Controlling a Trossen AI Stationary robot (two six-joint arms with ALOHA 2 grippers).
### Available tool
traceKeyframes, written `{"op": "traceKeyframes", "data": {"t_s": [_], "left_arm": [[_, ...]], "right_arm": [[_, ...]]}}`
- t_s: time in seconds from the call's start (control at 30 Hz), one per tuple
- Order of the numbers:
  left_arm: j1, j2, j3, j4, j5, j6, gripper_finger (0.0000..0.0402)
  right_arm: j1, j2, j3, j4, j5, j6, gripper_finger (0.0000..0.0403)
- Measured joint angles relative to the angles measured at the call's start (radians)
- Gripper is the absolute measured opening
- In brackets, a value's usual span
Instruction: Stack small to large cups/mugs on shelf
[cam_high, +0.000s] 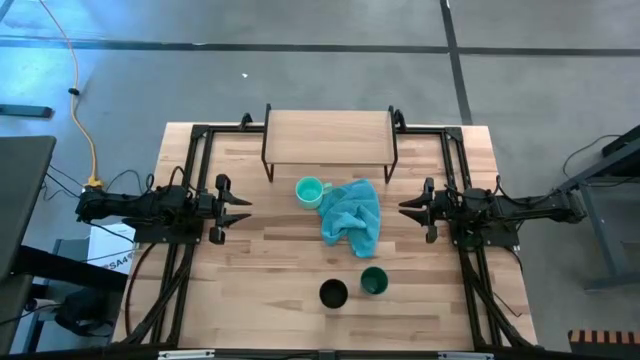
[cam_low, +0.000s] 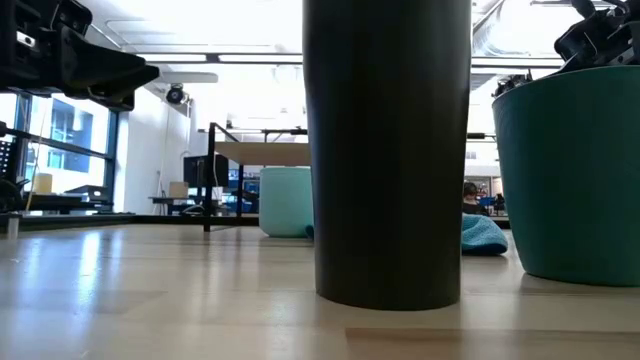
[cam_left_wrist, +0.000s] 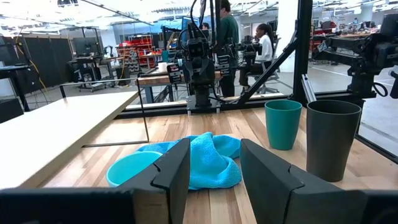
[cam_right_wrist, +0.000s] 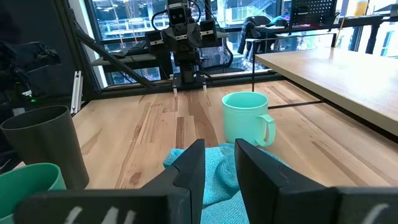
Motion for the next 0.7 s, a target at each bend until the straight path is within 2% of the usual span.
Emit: {"op": "traceKeyframes", "data": {"t_s": [0.5, 0.6, 0.7], "left_arm": [[0.000, 0.000, 0.000, 0.000, 0.017, -0.006, 0.0129], [0.000, 0.000, 0.000, 0.015, 0.113, -0.132, 0.0129], [0.000, 0.000, 0.000, 0.066, 0.219, -0.387, 0.0129]], "right_arm": [[0.000, 0.000, 0.000, 0.000, 0.000, 0.000, 0.0079], [0.000, 0.000, 0.000, 0.000, 0.000, 0.000, 0.0079], [0.000, 0.000, 0.000, 0.000, 0.000, 0.000, 0.0079]]}}
